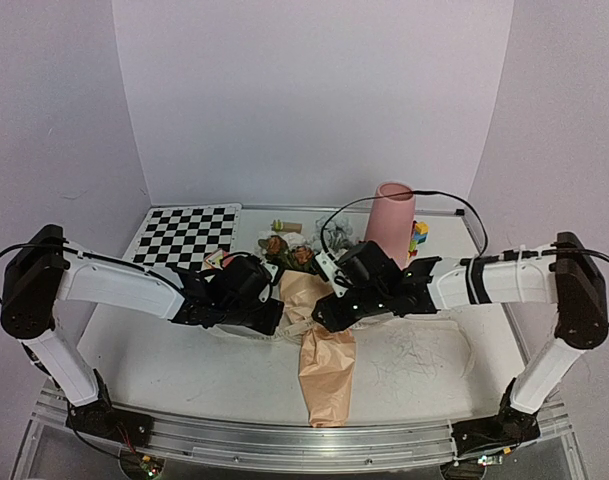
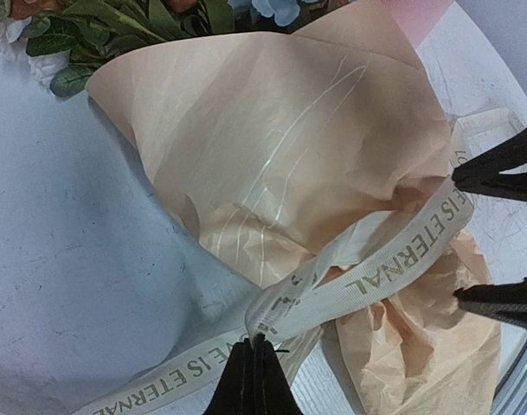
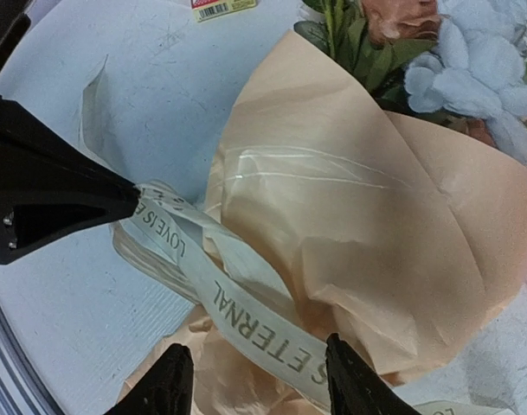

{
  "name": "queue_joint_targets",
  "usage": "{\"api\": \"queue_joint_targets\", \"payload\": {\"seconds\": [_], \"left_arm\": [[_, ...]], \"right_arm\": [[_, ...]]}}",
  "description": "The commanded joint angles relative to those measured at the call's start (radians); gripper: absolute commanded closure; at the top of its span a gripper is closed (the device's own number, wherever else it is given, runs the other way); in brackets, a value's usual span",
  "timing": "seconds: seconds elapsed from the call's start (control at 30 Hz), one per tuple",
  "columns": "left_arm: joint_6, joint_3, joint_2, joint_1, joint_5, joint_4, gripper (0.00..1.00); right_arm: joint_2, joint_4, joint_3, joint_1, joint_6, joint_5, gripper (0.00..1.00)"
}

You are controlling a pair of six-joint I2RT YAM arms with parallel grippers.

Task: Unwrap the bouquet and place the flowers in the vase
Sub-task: Untie the ribbon from the wrapping paper.

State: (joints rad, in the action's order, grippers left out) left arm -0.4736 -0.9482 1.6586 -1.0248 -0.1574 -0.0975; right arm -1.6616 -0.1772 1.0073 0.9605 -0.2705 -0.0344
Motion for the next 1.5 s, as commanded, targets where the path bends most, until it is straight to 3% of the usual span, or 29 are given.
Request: {"api": "queue_joint_targets", "payload": {"seconds": [0.0, 0.23, 0.37, 0.47, 0.67, 1.1, 1.47], "left_arm": [[-0.006, -0.052, 0.019, -0.001, 0.004, 0.007, 1.00], [0.001, -0.058, 0.025, -0.001, 0.000, 0.009, 1.00], [0.004, -0.057, 0.028, -0.001, -0.001, 0.008, 1.00], [0.006, -0.056, 0.032, -0.001, -0.003, 0.009, 1.00], [0.007, -0.058, 0.038, -0.002, -0.002, 0.009, 1.00], [-0.016, -0.044, 0.058, -0.001, -0.029, -0.006, 1.00], [-0.077, -0.033, 0.066, -0.001, -0.018, -0.028, 1.00]], "right_arm": [[-0.074, 0.104, 0.093, 0.045, 0.015, -0.114, 0.45], [-0.160, 0.171, 0.159, 0.085, 0.021, -0.254, 0.50], [-0.177, 0.176, 0.169, 0.095, 0.015, -0.296, 0.65], [-0.177, 0.176, 0.169, 0.098, 0.014, -0.306, 0.68], [-0.140, 0.176, 0.143, 0.101, 0.005, -0.360, 1.00], [0.087, 0.176, -0.020, 0.088, -0.151, -0.562, 1.00], [0.459, 0.206, -0.336, -0.188, -0.404, -0.496, 1.00]]}}
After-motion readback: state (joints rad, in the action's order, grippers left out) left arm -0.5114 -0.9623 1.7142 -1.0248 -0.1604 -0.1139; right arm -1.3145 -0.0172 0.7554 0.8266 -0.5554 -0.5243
